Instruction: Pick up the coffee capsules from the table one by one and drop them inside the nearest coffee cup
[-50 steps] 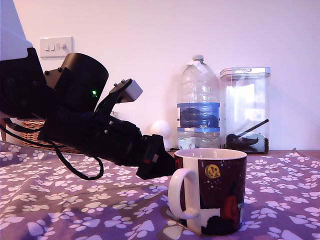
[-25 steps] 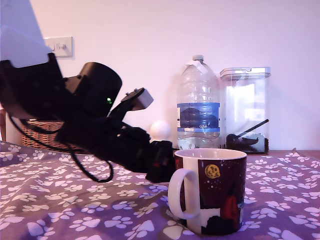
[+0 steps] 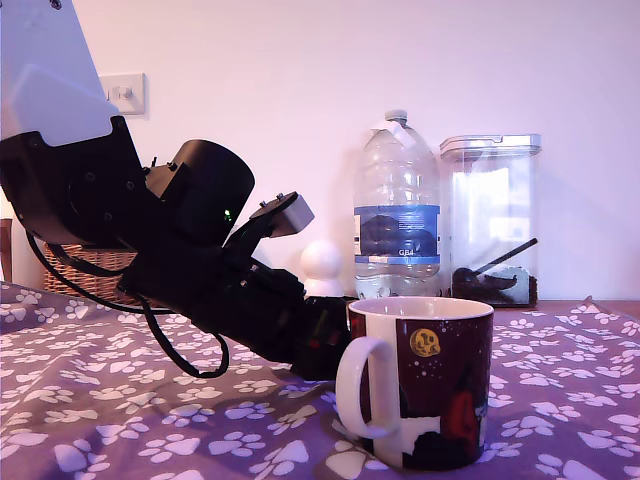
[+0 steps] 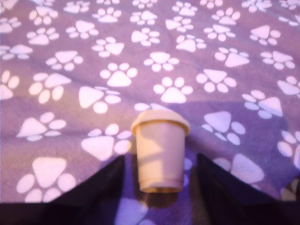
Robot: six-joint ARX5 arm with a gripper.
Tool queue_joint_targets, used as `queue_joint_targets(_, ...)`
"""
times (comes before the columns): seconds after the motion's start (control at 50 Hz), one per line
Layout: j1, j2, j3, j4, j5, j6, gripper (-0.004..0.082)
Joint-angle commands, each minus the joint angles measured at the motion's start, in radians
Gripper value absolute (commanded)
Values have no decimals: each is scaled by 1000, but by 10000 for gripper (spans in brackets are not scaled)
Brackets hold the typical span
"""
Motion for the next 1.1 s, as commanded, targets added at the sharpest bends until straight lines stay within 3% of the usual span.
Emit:
queue_joint_targets(0.0, -9, 23, 3, 10, 4, 0, 253)
queue_joint_targets(0.32, -9, 23, 3, 17, 27, 0, 53)
queue_joint_targets(0.56, -8, 22, 2, 21, 28, -4, 54)
queue_joint_targets(0.8, -8, 14, 2, 51, 79, 0, 54)
queue_joint_targets(1.08, -8, -71, -7, 37, 79, 0, 54)
